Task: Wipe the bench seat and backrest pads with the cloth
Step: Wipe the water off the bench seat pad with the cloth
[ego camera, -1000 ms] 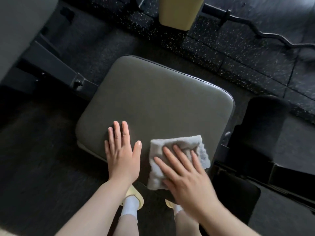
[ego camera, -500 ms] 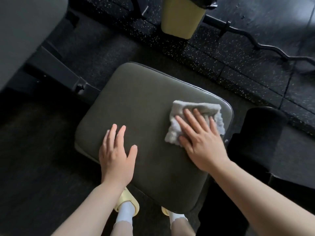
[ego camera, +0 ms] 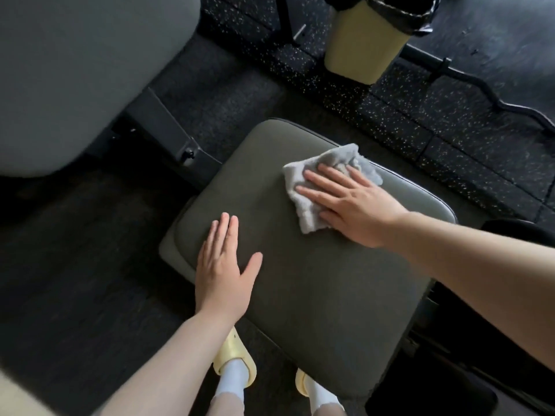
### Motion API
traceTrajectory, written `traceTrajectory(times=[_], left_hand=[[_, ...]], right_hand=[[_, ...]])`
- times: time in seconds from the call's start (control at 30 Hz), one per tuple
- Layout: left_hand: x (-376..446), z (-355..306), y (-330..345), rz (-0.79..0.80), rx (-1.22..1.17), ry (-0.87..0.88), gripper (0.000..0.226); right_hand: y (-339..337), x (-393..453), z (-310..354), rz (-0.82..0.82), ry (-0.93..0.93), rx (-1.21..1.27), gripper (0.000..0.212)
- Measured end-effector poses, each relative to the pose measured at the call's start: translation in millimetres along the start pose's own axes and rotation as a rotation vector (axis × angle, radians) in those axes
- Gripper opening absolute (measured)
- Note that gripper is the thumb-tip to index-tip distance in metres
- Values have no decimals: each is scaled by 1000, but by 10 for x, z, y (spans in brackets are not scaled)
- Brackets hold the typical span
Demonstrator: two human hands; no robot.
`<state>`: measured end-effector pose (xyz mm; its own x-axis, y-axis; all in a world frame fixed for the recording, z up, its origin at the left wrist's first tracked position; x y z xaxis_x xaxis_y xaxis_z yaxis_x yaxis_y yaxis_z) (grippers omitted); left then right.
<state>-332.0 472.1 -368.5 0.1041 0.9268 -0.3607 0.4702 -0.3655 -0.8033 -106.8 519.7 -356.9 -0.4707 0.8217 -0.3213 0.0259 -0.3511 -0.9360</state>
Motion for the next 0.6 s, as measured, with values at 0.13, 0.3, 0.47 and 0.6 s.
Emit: traceTrajectory(times=[0.13, 0.3, 0.47, 0.6], left_hand=[[-22, 36, -5, -34, -31, -19, 73], [-55, 242, -128, -186, -232, -221, 62], [-112, 467, -252, -185, -526, -406, 58], [-134, 490, -297, -250, -716, -454, 52]], right_hand=[[-127, 782, -2, -35, 457, 146, 55], [-26, 1165, 1067, -27, 120, 154, 56], [-11, 1029, 1085, 52, -228, 64, 52], [-95, 1404, 1188, 30, 252, 122, 62]])
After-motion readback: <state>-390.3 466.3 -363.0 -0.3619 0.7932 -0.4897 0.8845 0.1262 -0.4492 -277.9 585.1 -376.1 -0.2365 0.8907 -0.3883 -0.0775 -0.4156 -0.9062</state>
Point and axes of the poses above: each hand's wrist, its own x-axis towards the middle knuckle, its own y-axis out of the palm, z = x × y, the point moved 7 cm from there along x, towards the middle knuckle, and after that the axes turned 2 degrees about -y, right-handed, at the moved point
